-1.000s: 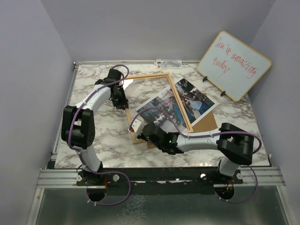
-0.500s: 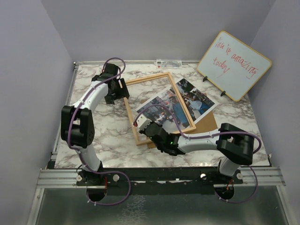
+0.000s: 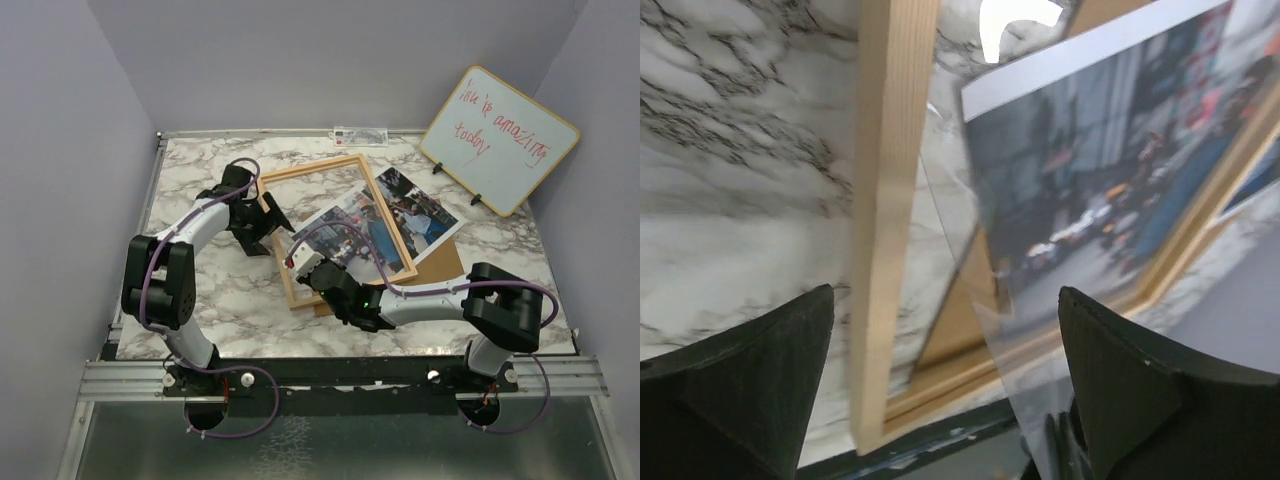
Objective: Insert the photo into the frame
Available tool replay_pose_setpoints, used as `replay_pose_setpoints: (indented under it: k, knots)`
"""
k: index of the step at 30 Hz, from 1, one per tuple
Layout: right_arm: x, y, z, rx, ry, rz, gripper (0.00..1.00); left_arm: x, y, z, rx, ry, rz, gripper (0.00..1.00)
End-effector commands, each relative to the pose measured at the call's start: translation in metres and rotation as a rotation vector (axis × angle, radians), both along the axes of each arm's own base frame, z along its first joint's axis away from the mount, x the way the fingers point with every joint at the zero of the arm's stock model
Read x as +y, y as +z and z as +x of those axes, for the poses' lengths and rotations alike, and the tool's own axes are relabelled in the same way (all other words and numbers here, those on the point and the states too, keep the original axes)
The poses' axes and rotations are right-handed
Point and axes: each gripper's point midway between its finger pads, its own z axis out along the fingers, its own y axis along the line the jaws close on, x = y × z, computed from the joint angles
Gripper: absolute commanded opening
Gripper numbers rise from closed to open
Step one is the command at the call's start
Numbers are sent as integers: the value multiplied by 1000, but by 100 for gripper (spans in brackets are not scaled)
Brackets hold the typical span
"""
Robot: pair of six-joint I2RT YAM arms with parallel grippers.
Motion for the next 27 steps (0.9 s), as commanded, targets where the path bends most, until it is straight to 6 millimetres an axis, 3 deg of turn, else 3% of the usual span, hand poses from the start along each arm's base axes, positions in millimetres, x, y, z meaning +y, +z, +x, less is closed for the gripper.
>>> replay_pose_setpoints:
  k: [1, 5, 13, 20, 21, 25, 27]
  knots:
    - [11, 25, 5, -17, -12, 95, 1, -31, 37, 7, -48, 157, -278, 88]
    - [15, 28, 5, -9, -7, 107, 1, -34, 41, 10, -70, 264, -354, 71]
    - [25, 37, 3, 10, 19, 144, 1, -44, 35, 9, -58, 335, -439, 48]
    - [27, 43, -2, 24, 57, 148, 1, -47, 38, 13, -68, 322, -454, 0]
    - [26, 44, -3, 30, 63, 144, 4, -47, 39, 13, -73, 317, -451, 0]
    - [18, 55, -11, 45, 88, 146, 47, -45, 48, 12, -102, 269, -415, 0]
    - [14, 67, -14, 45, 103, 166, 57, -43, 53, 10, -118, 234, -383, 0]
